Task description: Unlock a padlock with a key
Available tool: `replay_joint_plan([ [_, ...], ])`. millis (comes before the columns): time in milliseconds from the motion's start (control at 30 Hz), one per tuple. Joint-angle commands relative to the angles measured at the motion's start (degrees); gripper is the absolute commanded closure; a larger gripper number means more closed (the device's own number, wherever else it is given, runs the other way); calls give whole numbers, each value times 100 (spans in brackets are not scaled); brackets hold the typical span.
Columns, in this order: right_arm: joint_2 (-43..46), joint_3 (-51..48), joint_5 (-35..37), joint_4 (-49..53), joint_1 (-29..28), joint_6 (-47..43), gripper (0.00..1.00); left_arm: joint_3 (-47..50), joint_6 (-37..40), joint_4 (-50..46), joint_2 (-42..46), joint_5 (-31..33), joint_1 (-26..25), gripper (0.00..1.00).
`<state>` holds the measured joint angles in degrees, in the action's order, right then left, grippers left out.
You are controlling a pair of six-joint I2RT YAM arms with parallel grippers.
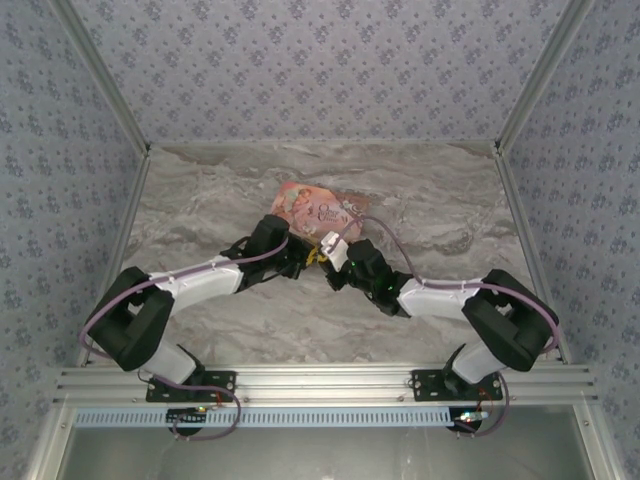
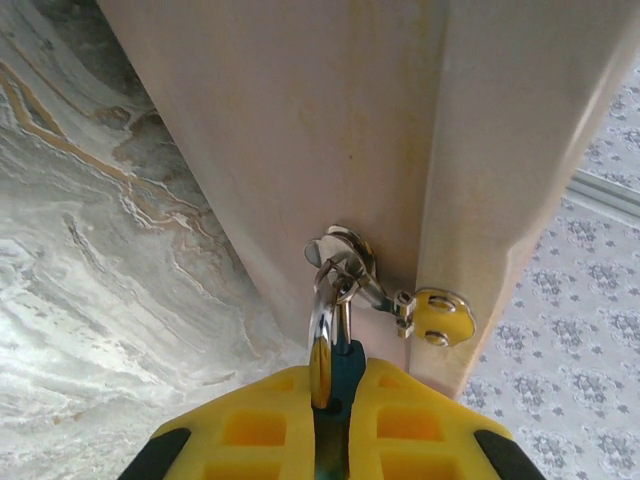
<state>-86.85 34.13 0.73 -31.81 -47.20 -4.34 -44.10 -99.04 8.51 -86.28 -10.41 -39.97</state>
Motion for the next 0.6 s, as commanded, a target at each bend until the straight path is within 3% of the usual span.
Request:
replay_joint_plan([
  [0,-348,43,-328,-19,97,1023,100,-65,53,316,-33,-260,-61,98],
  [133,-603,-113,-382,-411,82,1522,100,72,0,559,-206,-338,-63,82],
  [333,-719,-152,-432,-542,105,1814,100,213,232,578,-64,-220,-55,41],
  [433,-694,-218,-560,-651,155,2136,100,220,525,257,223,-88,-7,30],
  [567,-658,-427,-824,-981,293,2822,100,244,971,-375,749,194,160,22],
])
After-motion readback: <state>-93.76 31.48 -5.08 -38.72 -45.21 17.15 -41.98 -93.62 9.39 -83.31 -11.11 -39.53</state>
